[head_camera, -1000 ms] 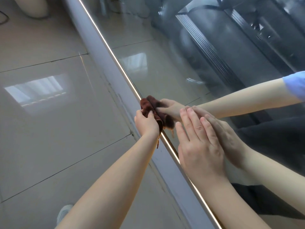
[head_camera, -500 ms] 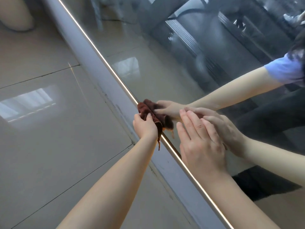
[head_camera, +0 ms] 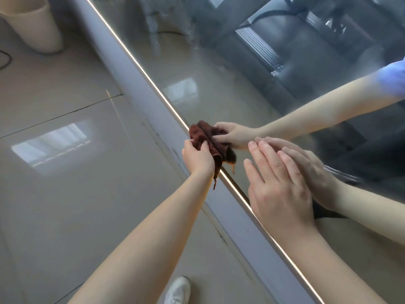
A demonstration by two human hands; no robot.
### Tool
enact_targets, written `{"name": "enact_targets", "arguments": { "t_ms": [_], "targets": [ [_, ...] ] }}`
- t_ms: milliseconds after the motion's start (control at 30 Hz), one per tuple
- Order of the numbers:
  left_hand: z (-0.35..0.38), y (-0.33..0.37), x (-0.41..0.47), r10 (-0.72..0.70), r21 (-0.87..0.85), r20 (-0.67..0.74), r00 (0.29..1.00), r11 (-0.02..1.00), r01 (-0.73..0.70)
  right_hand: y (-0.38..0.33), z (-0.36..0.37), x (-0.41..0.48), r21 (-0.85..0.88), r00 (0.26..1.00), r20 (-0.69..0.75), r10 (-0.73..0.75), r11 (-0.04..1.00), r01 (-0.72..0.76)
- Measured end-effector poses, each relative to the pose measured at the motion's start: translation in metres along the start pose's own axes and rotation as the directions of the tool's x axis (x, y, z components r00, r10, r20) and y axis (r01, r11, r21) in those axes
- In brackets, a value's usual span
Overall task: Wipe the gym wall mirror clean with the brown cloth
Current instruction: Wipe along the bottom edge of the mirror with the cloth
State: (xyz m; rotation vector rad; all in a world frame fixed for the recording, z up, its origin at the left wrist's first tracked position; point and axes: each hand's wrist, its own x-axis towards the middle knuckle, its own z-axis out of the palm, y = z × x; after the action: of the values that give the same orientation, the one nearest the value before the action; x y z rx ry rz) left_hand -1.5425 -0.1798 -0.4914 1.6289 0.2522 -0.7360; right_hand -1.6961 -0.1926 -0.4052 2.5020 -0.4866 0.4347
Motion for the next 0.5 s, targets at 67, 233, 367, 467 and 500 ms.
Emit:
{"name": "enact_targets", "arguments": {
  "t_ms": [67,233,367,467,500],
  "targets": [
    [0.000,0.004,0.007,-0.004,-0.012,-0.016,1.000,1.000,0.004,-0.004,0.004,0.009,0.024,1.000,0.019,-0.003,1.000,0.003],
    [0.005,0.010,0.024,-0.025,-0.048,-0.097,0.995,0.999,0.021,-0.010,0.015,0.031,0.071,0.999,0.033,-0.011,0.997,0.009],
    [0.006,0.017,0.032,-0.030,-0.071,-0.140,0.990,0.997,0.021,-0.017,0.022,0.043,0.047,1.000,0.013,-0.016,0.999,0.016],
    [0.004,0.029,0.045,-0.034,-0.086,-0.160,0.987,0.996,0.021,-0.018,0.017,0.049,0.095,0.999,0.020,-0.035,0.995,0.033],
    [0.003,0.033,0.052,-0.033,-0.090,-0.164,0.986,0.996,0.018,-0.019,0.016,0.049,0.064,0.998,-0.059,-0.034,0.997,0.038]
  ]
}}
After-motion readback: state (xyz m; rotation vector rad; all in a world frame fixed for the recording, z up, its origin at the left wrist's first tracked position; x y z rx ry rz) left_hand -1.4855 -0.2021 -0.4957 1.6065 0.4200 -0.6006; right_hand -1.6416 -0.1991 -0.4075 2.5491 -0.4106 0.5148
